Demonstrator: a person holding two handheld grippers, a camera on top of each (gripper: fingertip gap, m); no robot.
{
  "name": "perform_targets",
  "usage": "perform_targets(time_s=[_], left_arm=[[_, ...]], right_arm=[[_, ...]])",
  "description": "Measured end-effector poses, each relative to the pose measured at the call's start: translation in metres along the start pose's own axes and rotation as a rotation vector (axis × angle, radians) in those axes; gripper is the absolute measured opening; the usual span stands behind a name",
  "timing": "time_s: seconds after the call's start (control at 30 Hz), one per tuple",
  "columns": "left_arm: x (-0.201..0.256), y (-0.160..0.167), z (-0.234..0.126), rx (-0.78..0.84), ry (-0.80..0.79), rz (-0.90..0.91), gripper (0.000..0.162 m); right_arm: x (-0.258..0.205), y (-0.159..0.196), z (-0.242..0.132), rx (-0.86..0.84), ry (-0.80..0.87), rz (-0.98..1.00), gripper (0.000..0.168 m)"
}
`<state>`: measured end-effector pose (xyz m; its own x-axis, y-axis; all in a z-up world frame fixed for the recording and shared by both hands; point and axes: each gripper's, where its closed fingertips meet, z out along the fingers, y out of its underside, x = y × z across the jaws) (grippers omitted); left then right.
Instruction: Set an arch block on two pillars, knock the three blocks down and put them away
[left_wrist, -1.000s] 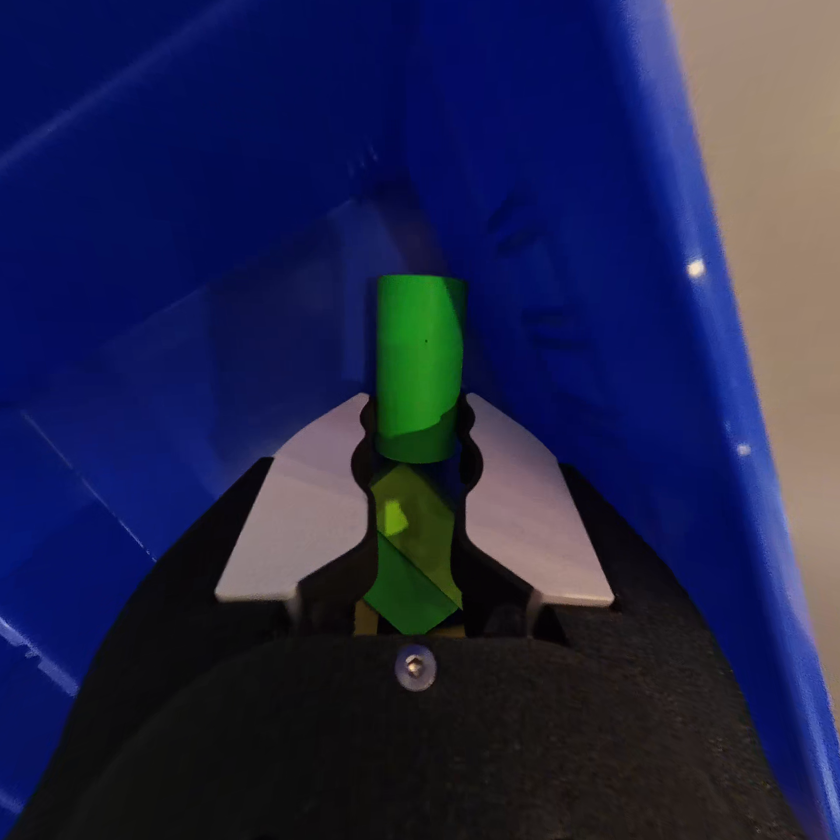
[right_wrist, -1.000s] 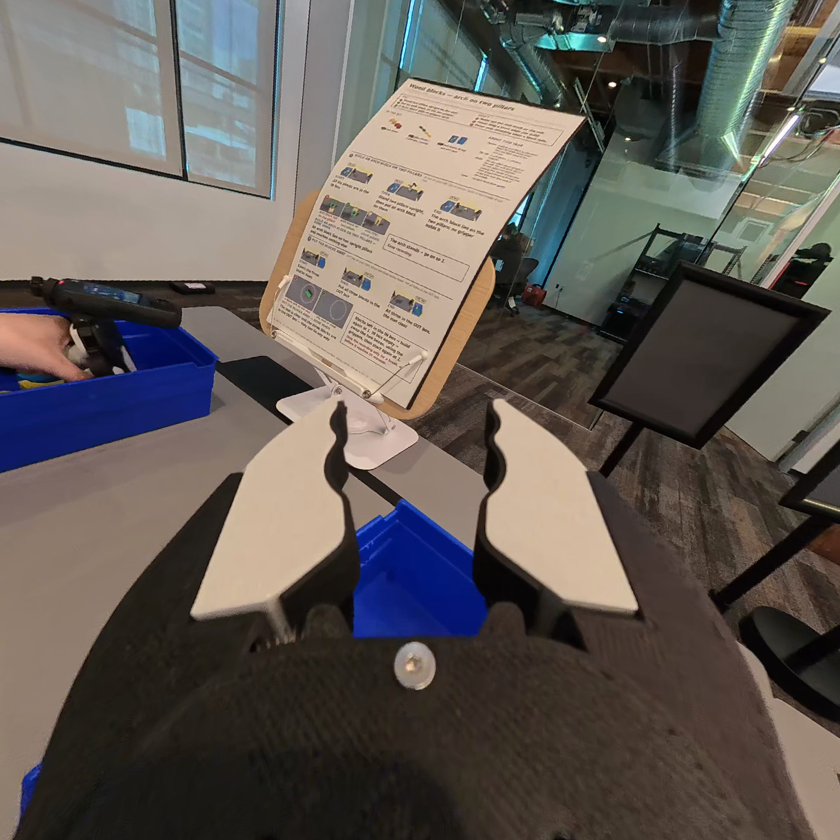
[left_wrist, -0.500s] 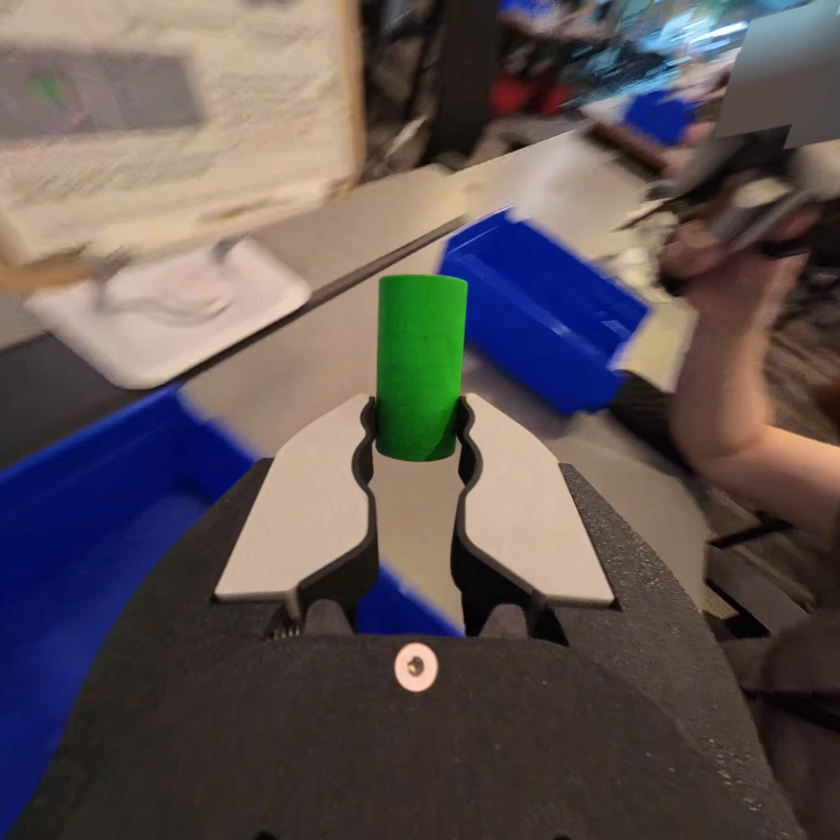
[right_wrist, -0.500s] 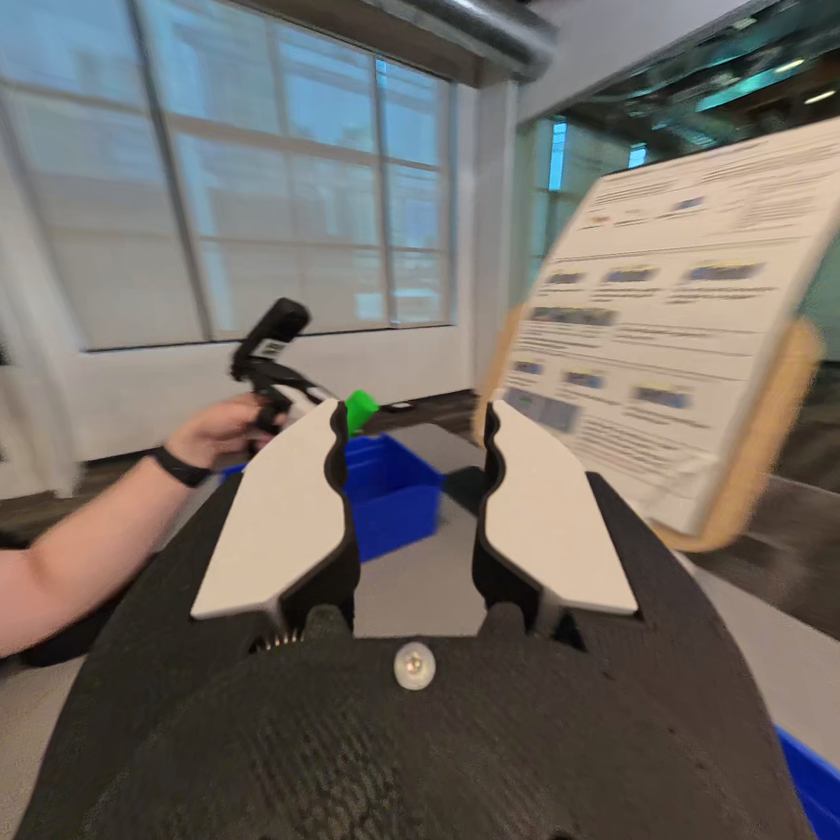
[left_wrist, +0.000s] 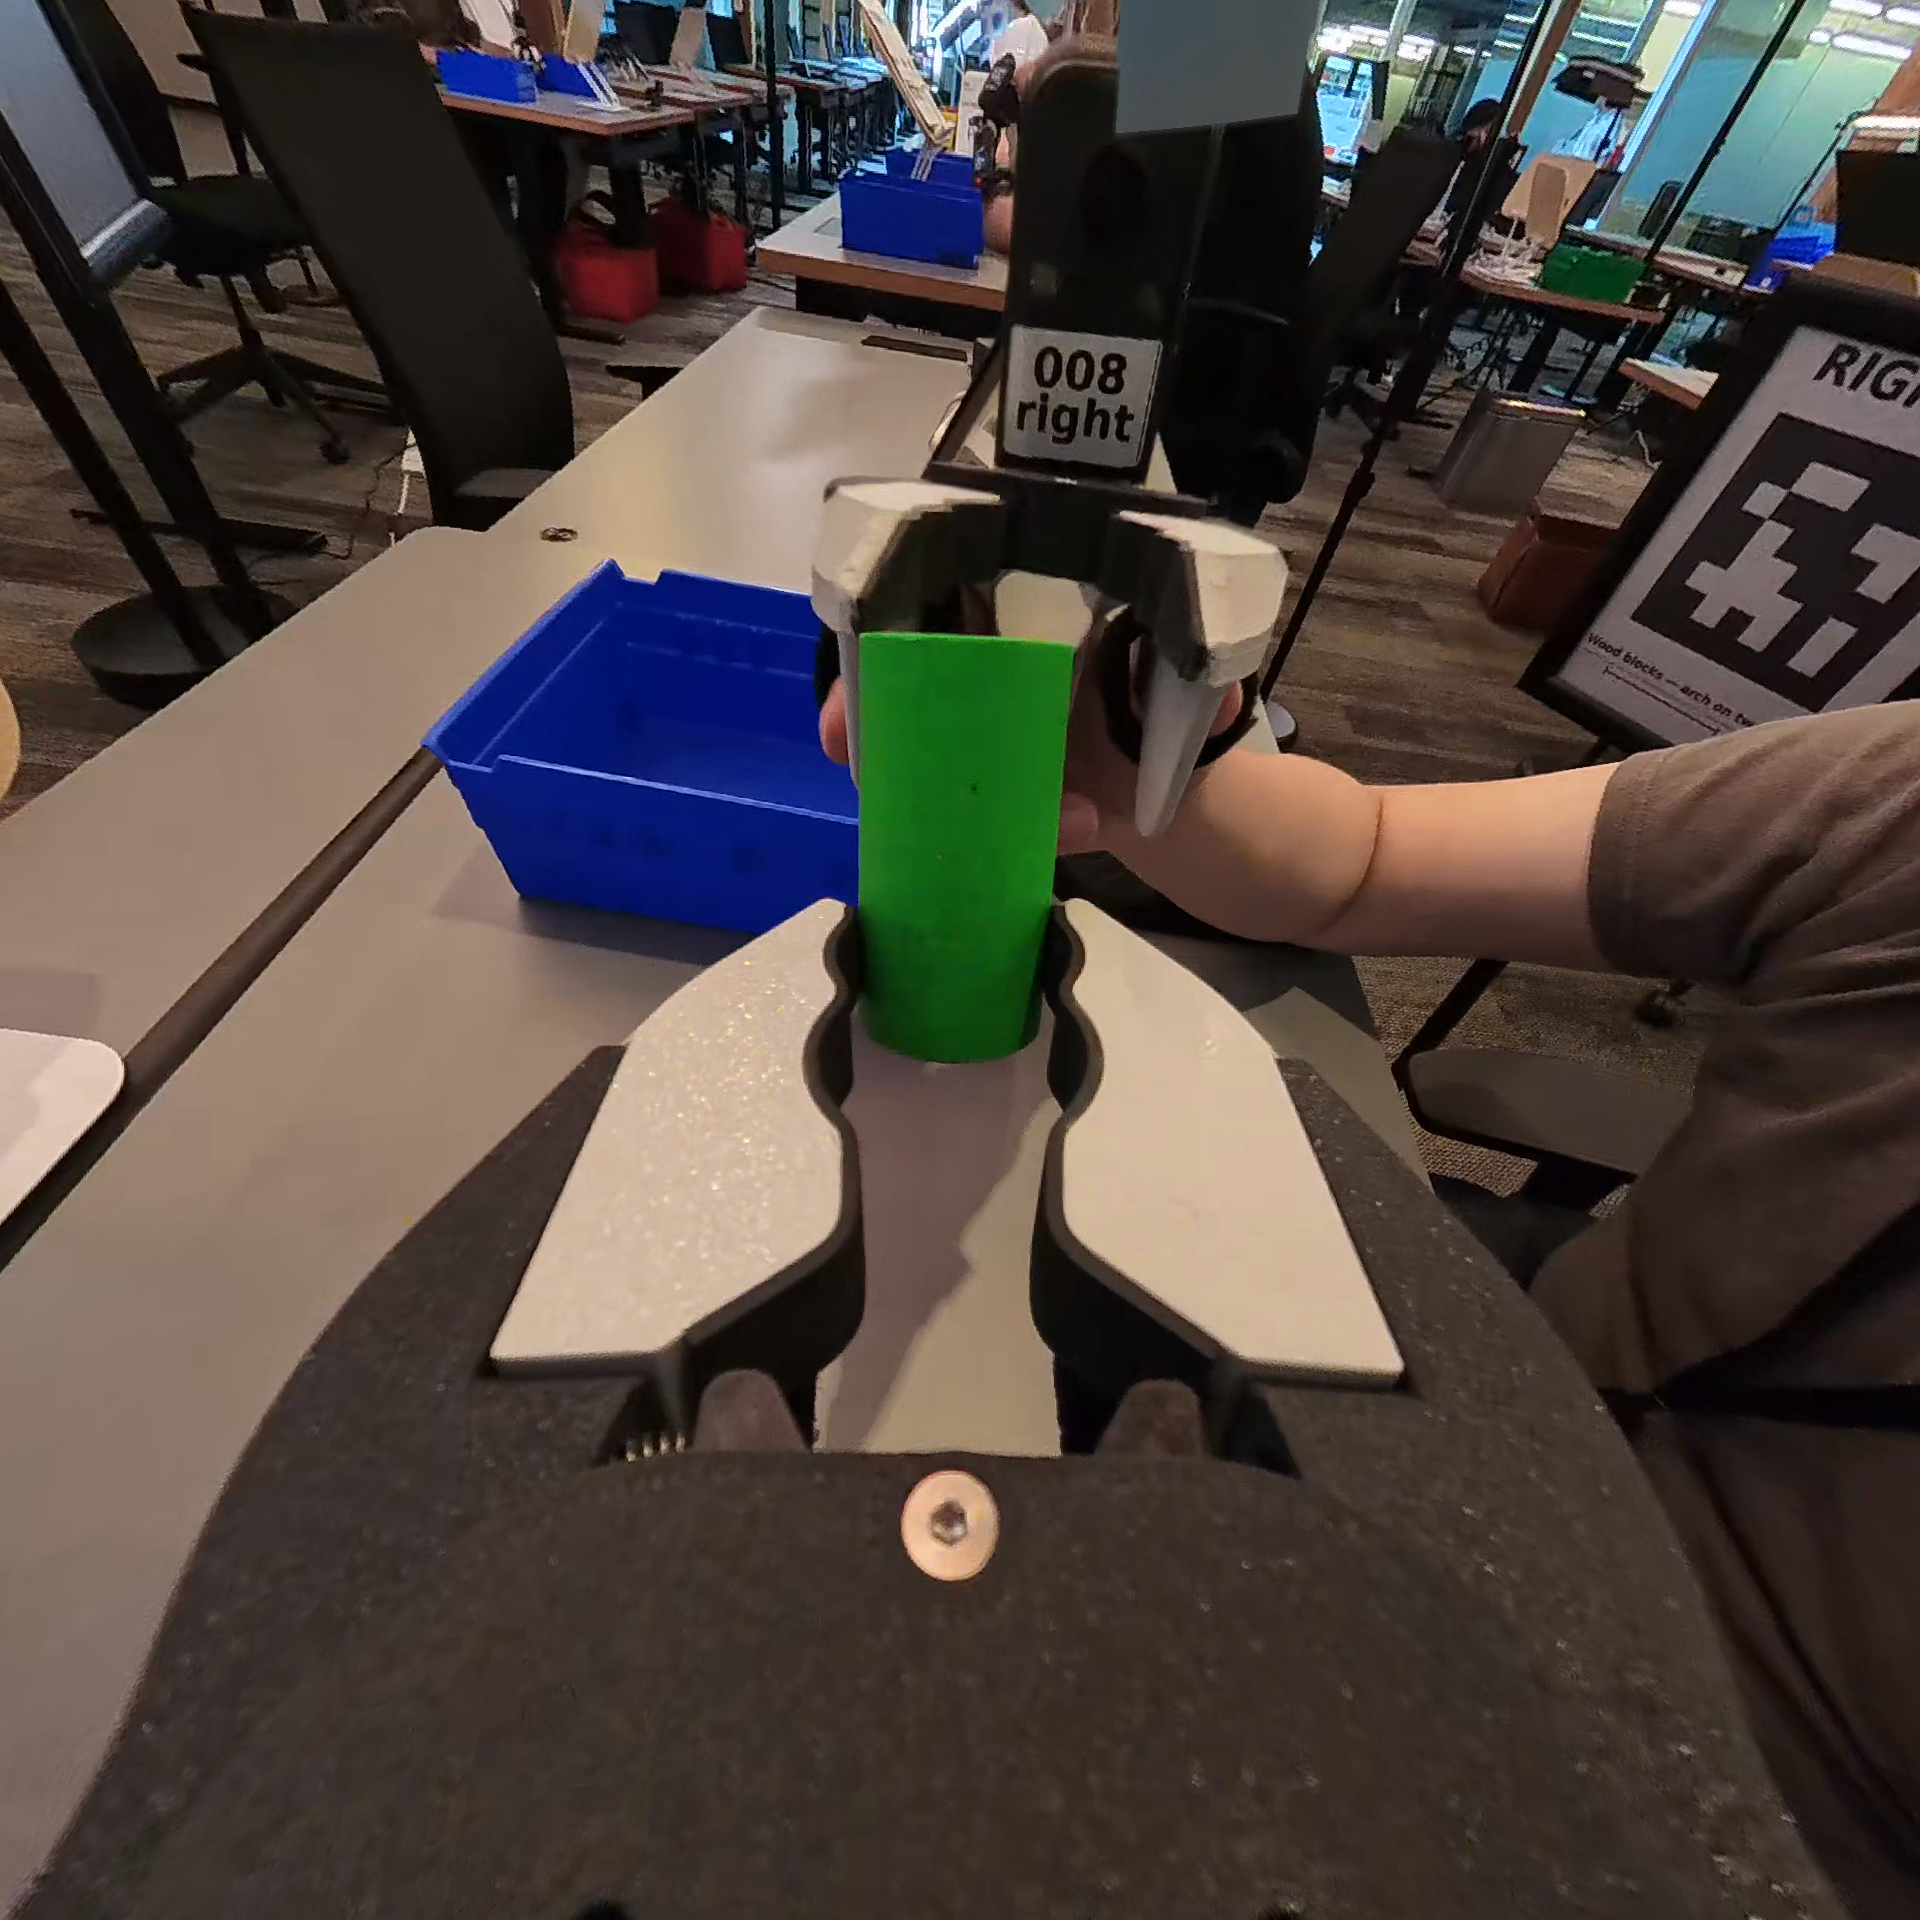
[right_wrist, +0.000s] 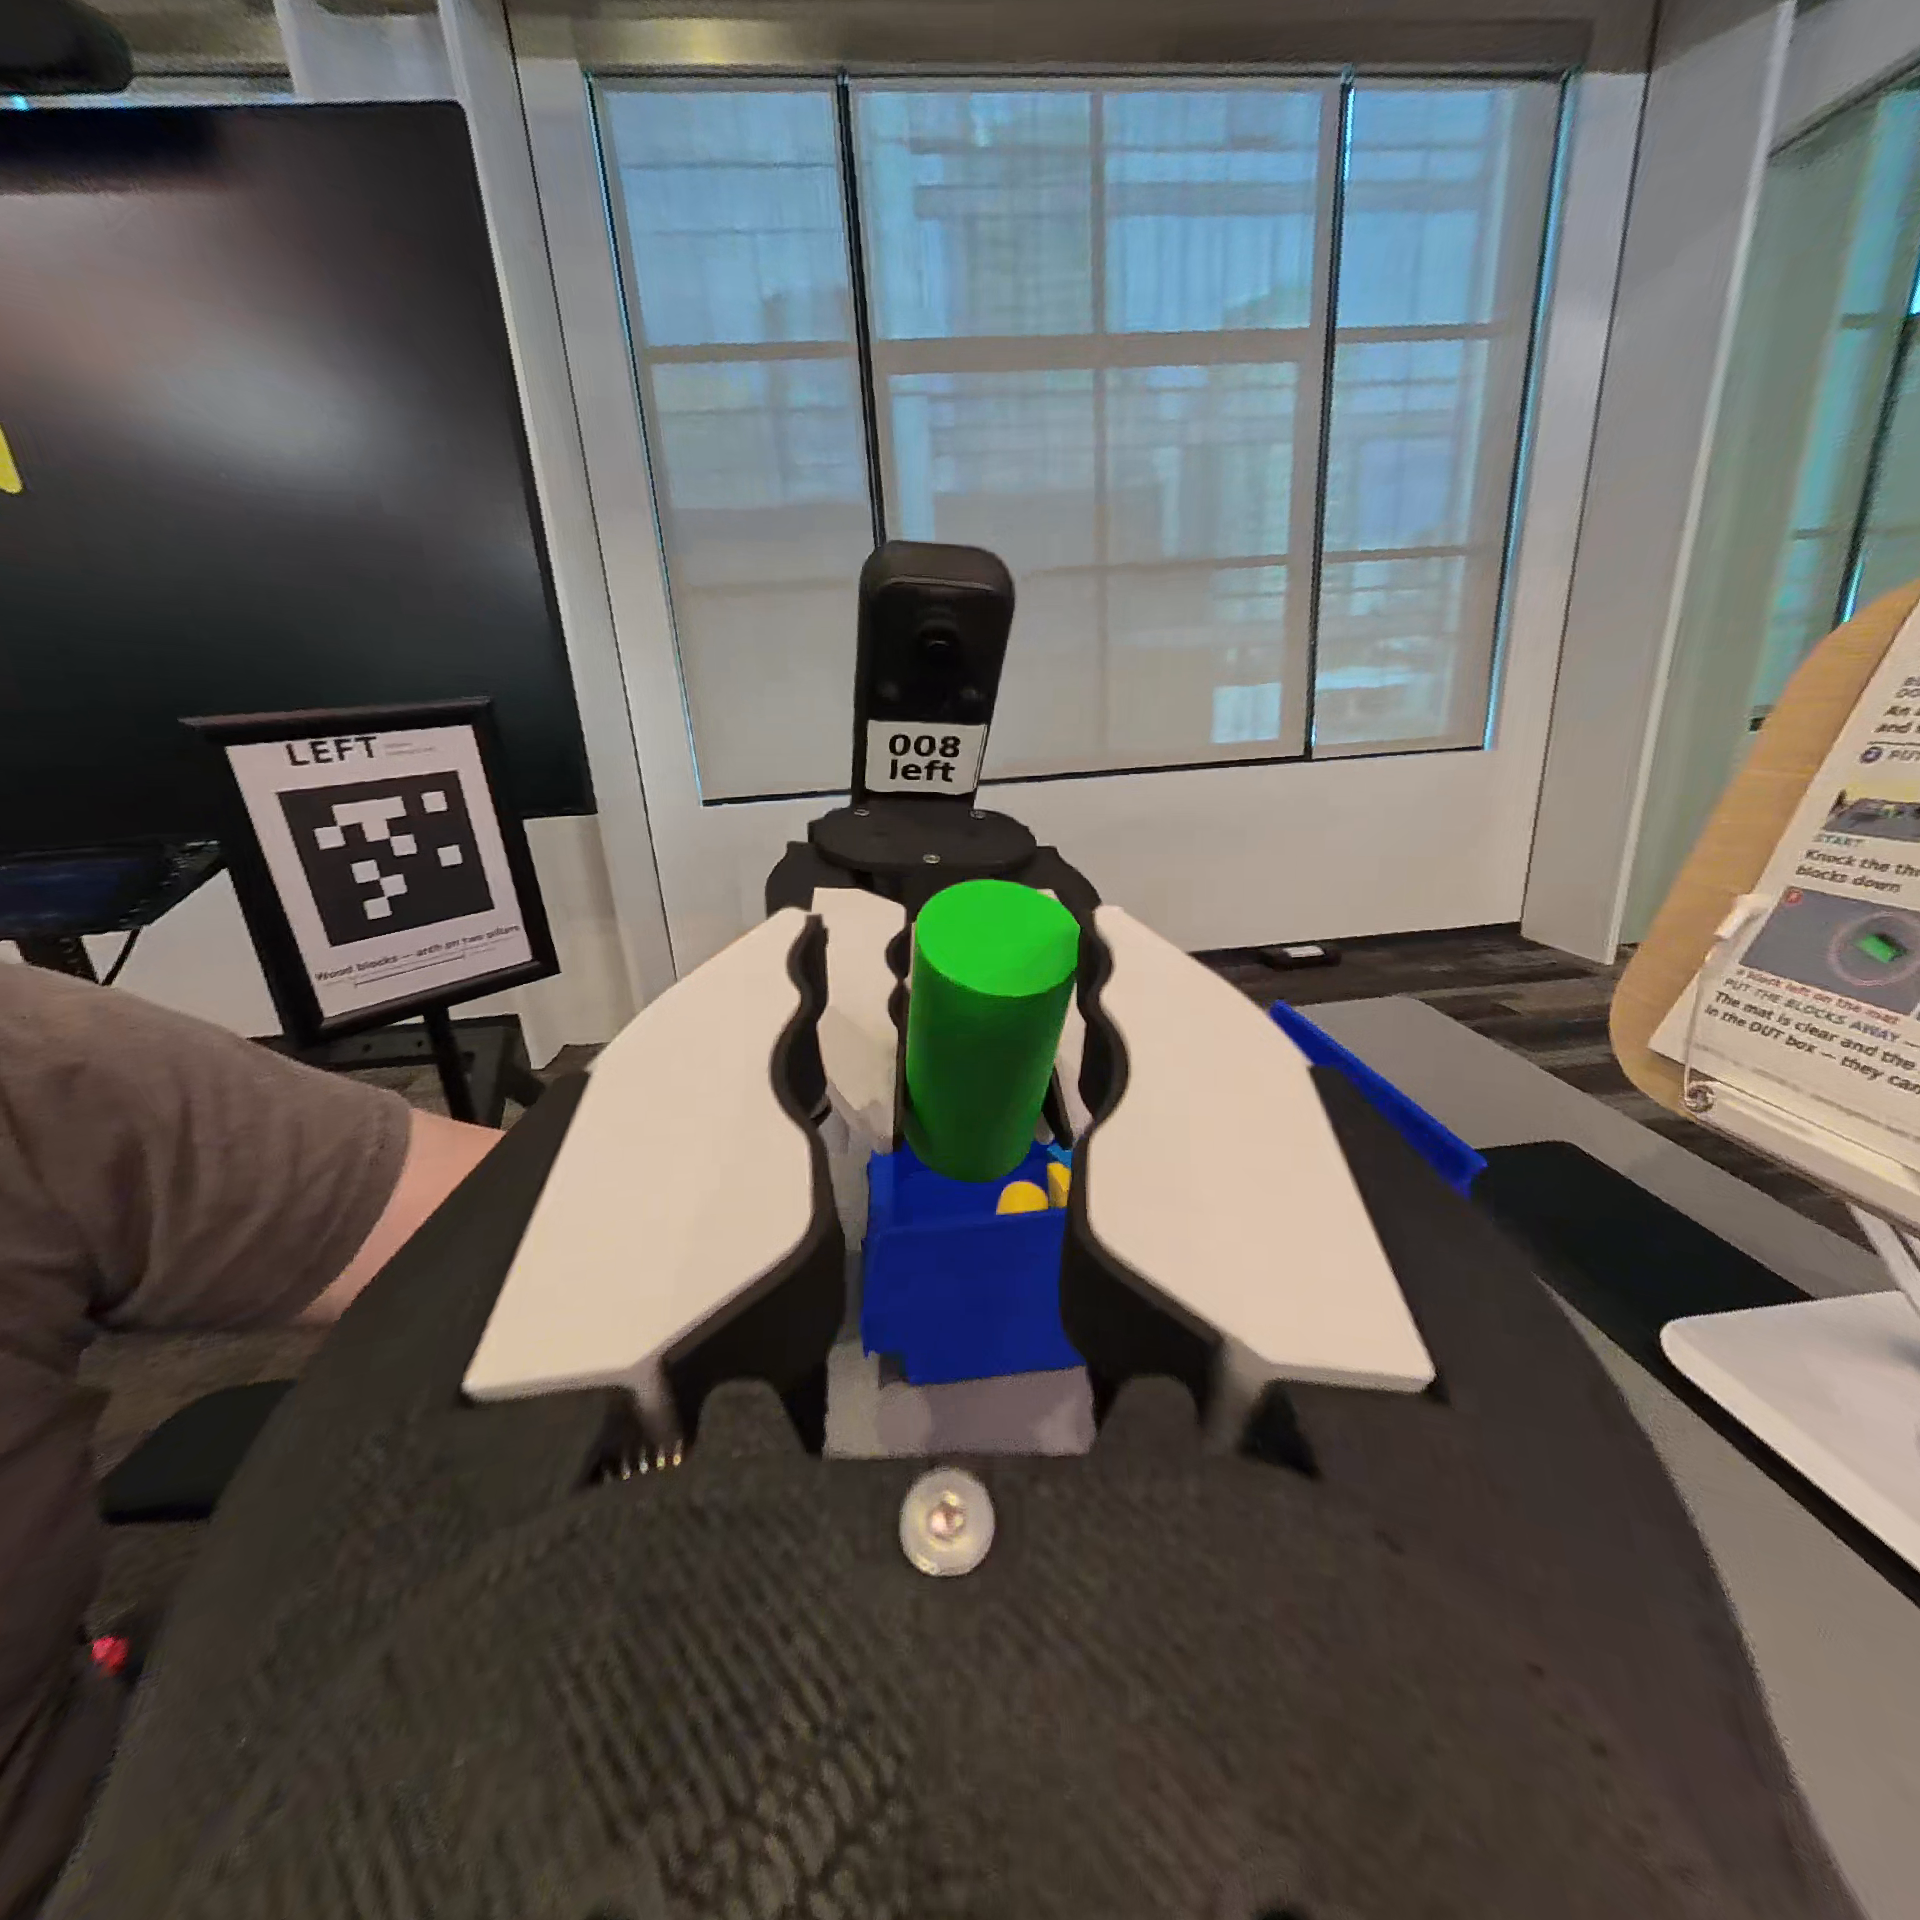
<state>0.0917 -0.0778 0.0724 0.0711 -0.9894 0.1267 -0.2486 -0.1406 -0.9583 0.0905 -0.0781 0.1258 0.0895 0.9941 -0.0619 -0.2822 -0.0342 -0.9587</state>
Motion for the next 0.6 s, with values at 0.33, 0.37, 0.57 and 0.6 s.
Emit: perform_targets(time_s=[0.33,0.37,0.57,0.6], left_arm=[[0.002,-0.003,0.001,0.023,-0.004,0.04,0.034],[0.001,0.0,0.0,0.009,-0.009,0.039,0.034],[-0.045,0.003,-0.059,-0.092,-0.34,0.083,0.055],[-0.052,0.005,-0.076,-0.115,-0.408,0.079,0.054]], right_arm=[[0.003,0.021,0.003,-0.079,-0.032,0.022,0.032],[0.004,0.023,0.003,-0.093,-0.031,0.018,0.032],[0.058,0.072,0.0,-0.222,0.266,-0.043,0.031],[0.066,0.092,0.001,-0.285,0.296,-0.035,0.032]])
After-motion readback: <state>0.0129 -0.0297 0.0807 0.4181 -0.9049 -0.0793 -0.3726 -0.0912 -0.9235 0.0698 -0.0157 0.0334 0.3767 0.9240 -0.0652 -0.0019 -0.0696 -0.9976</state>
